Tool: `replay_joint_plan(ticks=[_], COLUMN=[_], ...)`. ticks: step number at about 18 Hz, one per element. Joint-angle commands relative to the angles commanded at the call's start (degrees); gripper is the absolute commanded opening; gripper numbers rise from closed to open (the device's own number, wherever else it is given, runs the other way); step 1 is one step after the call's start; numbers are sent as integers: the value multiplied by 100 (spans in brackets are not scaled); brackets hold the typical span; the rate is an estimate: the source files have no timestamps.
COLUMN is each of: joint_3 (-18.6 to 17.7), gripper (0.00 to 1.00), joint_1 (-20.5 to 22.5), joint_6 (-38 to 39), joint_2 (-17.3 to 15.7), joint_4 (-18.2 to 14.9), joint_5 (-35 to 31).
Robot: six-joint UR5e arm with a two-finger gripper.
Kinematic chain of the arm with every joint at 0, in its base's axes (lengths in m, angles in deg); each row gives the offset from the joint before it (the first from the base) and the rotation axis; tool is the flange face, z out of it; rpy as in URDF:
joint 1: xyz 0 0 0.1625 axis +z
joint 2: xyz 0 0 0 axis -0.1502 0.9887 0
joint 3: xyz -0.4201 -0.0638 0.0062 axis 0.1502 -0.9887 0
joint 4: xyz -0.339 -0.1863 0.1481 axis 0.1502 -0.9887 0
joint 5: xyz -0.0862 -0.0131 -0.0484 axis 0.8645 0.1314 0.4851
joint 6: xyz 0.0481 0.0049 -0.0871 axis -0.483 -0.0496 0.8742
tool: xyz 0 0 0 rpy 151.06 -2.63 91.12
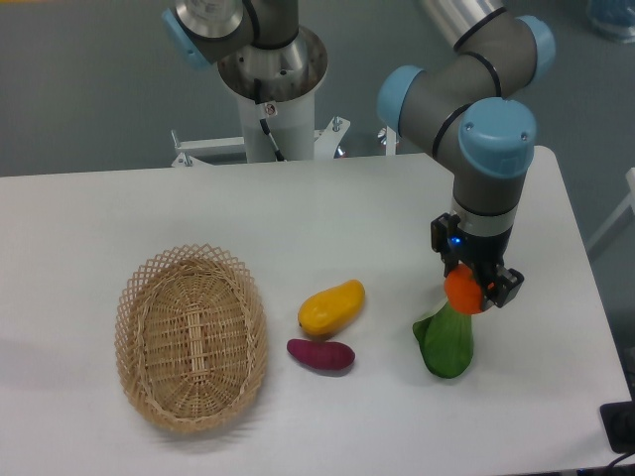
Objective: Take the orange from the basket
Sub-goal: 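Hold the orange raised above the bok choy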
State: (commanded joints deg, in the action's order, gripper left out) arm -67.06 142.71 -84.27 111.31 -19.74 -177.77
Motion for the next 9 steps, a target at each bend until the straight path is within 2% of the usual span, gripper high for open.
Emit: replay_joint_plan(ticks=[9], joint_3=[-18], gripper=[58], joint_1=[61], joint_6=[-18], joint_2=[-9], joint_4=[0], joint_5=[0])
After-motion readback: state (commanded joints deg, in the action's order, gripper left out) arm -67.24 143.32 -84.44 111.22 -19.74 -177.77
